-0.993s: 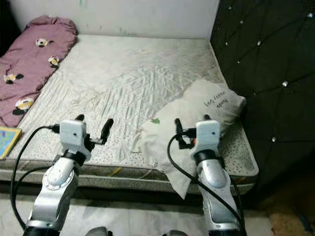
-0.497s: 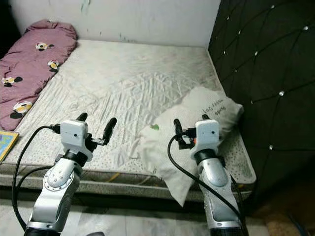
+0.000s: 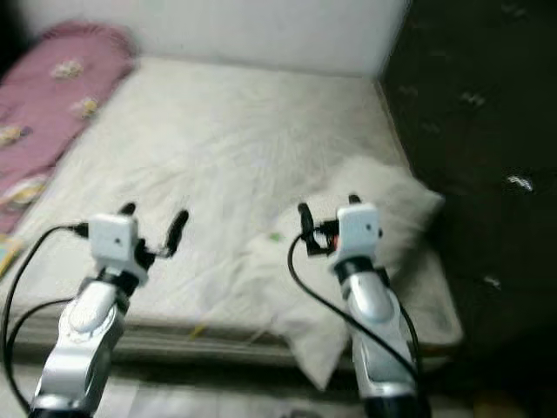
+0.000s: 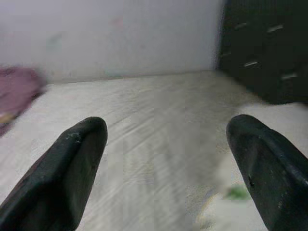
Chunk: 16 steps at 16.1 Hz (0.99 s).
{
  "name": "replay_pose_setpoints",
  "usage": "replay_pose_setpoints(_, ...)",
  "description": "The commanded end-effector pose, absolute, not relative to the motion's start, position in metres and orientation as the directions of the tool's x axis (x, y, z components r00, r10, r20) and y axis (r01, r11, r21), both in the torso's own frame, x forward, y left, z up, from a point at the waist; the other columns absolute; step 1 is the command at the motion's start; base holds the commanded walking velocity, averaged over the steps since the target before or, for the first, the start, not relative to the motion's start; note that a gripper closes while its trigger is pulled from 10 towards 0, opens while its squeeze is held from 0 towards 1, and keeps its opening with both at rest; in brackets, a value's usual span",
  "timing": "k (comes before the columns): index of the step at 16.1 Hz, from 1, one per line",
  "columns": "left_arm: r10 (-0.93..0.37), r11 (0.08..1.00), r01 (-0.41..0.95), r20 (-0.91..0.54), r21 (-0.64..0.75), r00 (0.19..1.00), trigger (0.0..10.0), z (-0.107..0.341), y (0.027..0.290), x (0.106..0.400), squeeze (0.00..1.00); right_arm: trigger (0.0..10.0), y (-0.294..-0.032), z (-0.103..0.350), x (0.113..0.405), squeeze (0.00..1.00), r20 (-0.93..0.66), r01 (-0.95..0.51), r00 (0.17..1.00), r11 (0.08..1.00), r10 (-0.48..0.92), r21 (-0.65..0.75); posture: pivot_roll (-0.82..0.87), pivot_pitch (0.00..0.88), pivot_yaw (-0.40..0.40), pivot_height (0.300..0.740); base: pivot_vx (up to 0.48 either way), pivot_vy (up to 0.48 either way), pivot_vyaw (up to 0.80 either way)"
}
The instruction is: Clean up the room
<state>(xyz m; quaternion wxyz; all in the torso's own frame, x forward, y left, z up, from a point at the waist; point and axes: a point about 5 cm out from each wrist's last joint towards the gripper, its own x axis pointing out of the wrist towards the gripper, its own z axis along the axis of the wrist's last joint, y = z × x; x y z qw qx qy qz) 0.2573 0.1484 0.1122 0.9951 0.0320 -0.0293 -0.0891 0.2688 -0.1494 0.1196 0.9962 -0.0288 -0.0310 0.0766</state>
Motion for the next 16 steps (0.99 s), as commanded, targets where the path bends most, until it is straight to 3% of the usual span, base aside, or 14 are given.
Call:
replay_pose_setpoints(1, -0.211, 0.976, 0.208, 0.052, 0.06, 0.976, 10.0, 0.1129, 0.1368, 0.256, 0.0, 10.0, -0.1617, 0.1157, 0.2659, 0.0, 0.037, -0.113, 0.993, 0.991, 0.116, -0.071, -0.07, 0.032, -0.051, 0.74, 0.0, 0.0, -0.8)
replay_pose_setpoints(9, -0.197, 0.978, 0.192, 0.052, 0.079, 0.979, 10.0, 0.1143, 0.1368, 0.2556, 0.0, 10.0, -0.1632, 0.1157, 0.2649, 0.0, 0.04, -0.103, 0.993, 0.991, 0.107, -0.09, -0.07, 0.037, -0.054, 0.74, 0.0, 0.0, 0.0)
replay_pose_setpoints(16, -0.188, 0.98, 0.183, 0.054, 0.076, 0.981, 10.0, 0.1148, 0.1376, 0.2536, 0.0, 10.0, -0.162, 0.1161, 0.2651, 0.0, 0.04, -0.118, 0.992, 0.989, 0.122, -0.088, -0.06, 0.036, -0.061, 0.74, 0.0, -0.317, 0.0)
